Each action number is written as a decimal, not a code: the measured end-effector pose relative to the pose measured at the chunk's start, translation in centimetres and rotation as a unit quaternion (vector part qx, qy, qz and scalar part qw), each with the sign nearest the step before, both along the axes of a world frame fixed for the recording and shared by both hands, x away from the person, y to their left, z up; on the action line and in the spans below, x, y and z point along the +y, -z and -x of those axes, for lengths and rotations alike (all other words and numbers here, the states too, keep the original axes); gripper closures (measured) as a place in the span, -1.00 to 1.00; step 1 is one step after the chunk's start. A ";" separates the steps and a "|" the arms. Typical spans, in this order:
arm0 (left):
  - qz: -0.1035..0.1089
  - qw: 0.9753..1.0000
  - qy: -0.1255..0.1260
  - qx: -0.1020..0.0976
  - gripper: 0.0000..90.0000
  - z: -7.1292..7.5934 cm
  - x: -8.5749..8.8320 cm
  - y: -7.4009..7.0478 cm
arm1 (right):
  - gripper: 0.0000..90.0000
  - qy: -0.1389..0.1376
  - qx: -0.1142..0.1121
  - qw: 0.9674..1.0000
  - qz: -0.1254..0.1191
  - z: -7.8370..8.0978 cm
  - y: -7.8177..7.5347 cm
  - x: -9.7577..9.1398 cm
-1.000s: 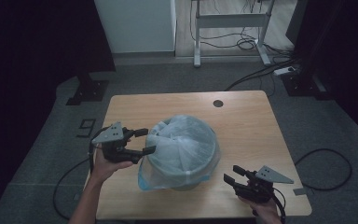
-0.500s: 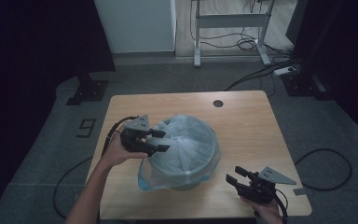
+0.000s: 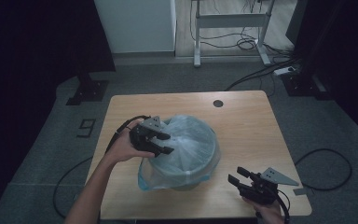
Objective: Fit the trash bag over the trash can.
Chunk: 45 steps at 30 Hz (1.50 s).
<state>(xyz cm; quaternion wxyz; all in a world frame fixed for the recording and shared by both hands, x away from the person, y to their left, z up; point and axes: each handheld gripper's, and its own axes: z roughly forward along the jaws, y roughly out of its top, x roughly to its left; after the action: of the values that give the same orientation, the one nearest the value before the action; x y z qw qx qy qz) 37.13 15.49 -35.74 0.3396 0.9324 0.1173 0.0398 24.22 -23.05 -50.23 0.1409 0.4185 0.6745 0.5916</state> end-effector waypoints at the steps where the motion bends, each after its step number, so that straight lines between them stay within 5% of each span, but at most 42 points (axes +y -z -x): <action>1: 0.005 1.000 -0.001 0.000 -0.01 0.0 0.1 -0.1 | -0.07 0.001 0.000 1.000 -0.001 0.0 0.0 -0.1; 9: 0.057 0.998 -0.009 -0.017 -0.07 -0.6 1.2 -2.3 | -0.07 0.007 0.002 1.000 -0.007 0.1 0.0 -0.4; 15: 0.065 0.998 -0.001 -0.016 -0.12 -2.0 -0.3 -3.1 | -0.07 0.008 0.002 1.000 -0.005 0.1 0.0 -0.5; 27: 0.020 1.000 0.023 0.003 -0.11 -4.2 -4.7 -2.6 | -0.07 0.008 0.002 1.000 -0.006 0.2 0.0 -0.7; 28: -0.003 1.000 0.027 0.006 -0.10 -4.2 -5.3 -2.0 | -0.07 0.008 0.001 1.000 -0.005 0.2 0.0 -0.7; 38: -0.065 0.997 0.041 0.019 -0.07 -3.7 -6.8 -0.3 | -0.07 0.005 0.001 1.000 -0.002 0.3 0.0 -0.4; 45: -0.097 0.995 0.035 0.008 -0.09 -3.5 -7.4 0.3 | -0.07 0.005 0.003 1.000 0.001 0.3 0.0 -0.4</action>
<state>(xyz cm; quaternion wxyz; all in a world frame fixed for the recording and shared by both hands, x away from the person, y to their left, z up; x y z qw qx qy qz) 40.64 8.13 -36.01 0.2476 0.9648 0.0826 0.0313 23.95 -23.44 -50.24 0.1425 0.4238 0.6730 0.5892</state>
